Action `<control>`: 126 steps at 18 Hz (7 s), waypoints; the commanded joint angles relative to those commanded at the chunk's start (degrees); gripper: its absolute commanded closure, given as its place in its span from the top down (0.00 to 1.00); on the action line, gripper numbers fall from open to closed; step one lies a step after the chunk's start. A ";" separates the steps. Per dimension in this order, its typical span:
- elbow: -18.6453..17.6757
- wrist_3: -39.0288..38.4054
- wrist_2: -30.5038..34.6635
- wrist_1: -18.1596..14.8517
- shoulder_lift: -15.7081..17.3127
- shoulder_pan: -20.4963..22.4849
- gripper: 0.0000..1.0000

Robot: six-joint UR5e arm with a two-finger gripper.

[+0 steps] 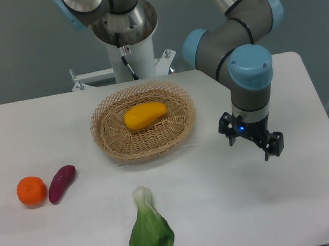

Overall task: Pick up the mango from the basket
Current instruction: 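Move the open gripper toward the wicker basket above the yellow mango, then lower the gripper into the basket around the yellow mango, then close the gripper on the yellow mango, then lift the mango and carry it over the basket rim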

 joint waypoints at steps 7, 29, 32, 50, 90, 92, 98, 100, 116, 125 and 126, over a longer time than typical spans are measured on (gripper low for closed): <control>-1.23 -0.26 0.09 0.26 0.18 -0.09 1.00; -12.12 -0.79 -2.64 0.09 5.71 -2.02 1.00; -14.14 -0.53 -2.64 0.00 7.38 -2.28 1.00; -24.69 0.26 -2.55 -0.70 15.02 -8.61 1.00; -32.61 -0.62 -1.94 0.35 14.59 -15.82 0.90; -32.43 -0.44 -1.94 0.53 14.50 -15.91 0.73; -31.29 0.00 -1.76 0.26 15.21 -15.56 0.44; -30.06 0.00 -1.59 0.00 15.29 -15.38 0.44; -21.45 -0.70 -2.02 -0.88 15.21 -10.91 0.46; -17.14 -0.70 -1.94 -0.62 13.63 -6.95 0.46; -16.79 -0.62 -1.94 -0.62 13.19 -6.25 0.46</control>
